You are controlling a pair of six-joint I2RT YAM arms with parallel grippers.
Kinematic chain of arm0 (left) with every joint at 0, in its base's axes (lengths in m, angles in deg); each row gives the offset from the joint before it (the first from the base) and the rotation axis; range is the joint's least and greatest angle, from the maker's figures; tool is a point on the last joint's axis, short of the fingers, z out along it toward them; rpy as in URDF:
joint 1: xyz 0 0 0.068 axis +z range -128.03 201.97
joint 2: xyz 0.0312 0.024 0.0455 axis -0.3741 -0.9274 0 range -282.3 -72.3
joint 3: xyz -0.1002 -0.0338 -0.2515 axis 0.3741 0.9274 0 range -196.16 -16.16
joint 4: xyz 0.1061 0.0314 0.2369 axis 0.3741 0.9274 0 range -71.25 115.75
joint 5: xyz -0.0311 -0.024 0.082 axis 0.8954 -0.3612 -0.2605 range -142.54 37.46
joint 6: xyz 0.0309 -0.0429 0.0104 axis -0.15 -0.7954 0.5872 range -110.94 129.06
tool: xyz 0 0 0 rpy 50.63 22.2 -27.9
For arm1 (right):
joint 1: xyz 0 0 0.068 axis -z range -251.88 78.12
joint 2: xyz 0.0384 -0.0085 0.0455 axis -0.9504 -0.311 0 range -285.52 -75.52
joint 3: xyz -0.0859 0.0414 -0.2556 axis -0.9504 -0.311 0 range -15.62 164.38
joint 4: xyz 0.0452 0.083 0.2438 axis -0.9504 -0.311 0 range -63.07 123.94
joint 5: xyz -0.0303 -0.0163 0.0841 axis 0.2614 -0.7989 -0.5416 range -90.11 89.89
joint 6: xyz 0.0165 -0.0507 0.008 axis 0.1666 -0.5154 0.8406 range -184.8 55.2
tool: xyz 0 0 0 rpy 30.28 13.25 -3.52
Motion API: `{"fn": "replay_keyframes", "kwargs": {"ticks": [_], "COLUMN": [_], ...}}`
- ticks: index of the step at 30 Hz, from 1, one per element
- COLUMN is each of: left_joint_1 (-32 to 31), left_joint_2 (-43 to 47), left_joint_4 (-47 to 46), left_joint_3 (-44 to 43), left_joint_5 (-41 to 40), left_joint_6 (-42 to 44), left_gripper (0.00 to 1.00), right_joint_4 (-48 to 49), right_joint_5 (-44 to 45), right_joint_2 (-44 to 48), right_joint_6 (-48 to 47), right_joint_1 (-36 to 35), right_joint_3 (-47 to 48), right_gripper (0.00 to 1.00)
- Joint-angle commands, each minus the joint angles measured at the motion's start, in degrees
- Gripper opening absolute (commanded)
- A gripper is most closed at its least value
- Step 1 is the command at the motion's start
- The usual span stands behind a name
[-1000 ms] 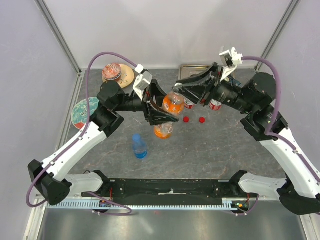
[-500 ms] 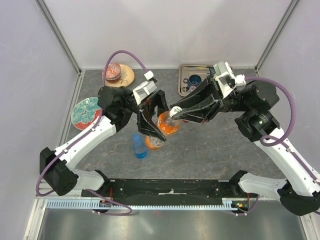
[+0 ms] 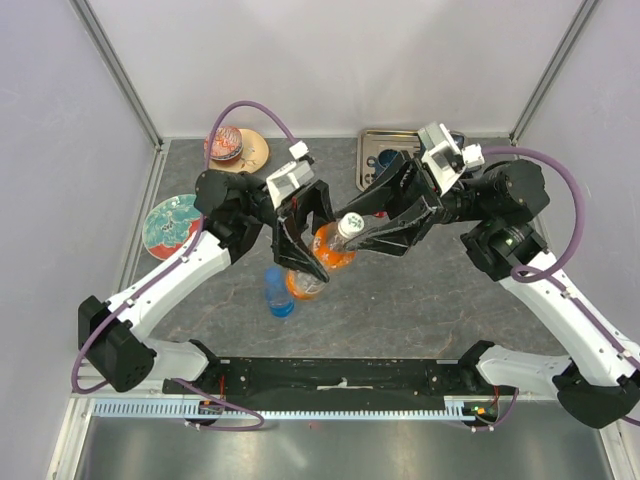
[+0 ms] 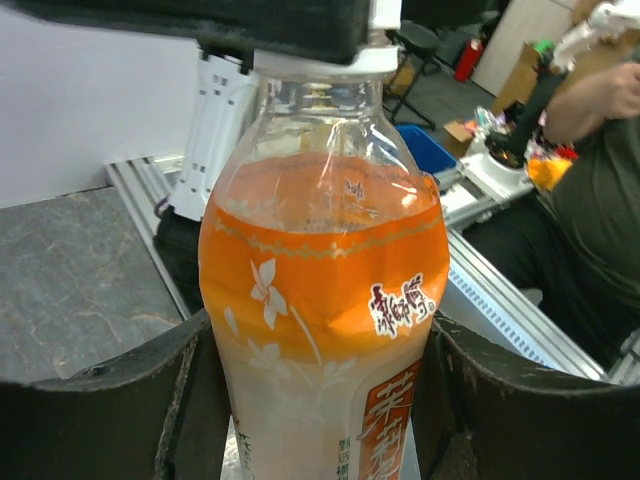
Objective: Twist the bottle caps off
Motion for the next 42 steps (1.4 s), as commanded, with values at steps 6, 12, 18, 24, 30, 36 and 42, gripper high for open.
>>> {"fn": "replay_keyframes", "kwargs": {"ticks": [6,12,18,24,30,36,42], "left_joint_1": [1.5,0.8,-3.6,-9.3,-11.6,-12.4,-12.6], "left_joint_2": [6.3,6.9,11.3,11.7,10.7,10.0,9.9], "left_joint_4": [42.3,49.3,48.0,47.1,46.0,46.4,46.4], "left_joint_3": [-4.5,-4.8,0.9,3.3,4.0,3.8,3.8], "left_joint_5": [-19.2,-35.7,-67.6,-90.2,-95.5,-97.2,-97.0], "left_joint_6": [36.5,44.2,50.3,54.5,55.4,55.4,55.4], "left_gripper": [0.53,0.52,0.54,0.54,0.54,0.54,0.54], "right_joint_4": [-19.6,-26.7,-34.7,-35.3,-33.5,-32.9,-32.6], "right_joint_5": [33.1,47.9,64.3,71.1,69.5,71.1,71.9], "right_joint_2": [3.4,2.0,1.3,0.9,-2.2,-5.3,-7.9], "right_joint_6": [-4.4,-2.5,-0.4,0.7,2.1,1.2,0.5], "right_joint_1": [1.0,1.0,0.9,1.0,0.1,-3.4,-5.3], "right_joint_3": [9.2,14.3,12.9,11.3,11.3,12.7,13.1], "right_gripper": [0.95,0.93,0.89,0.85,0.82,0.82,0.81]}}
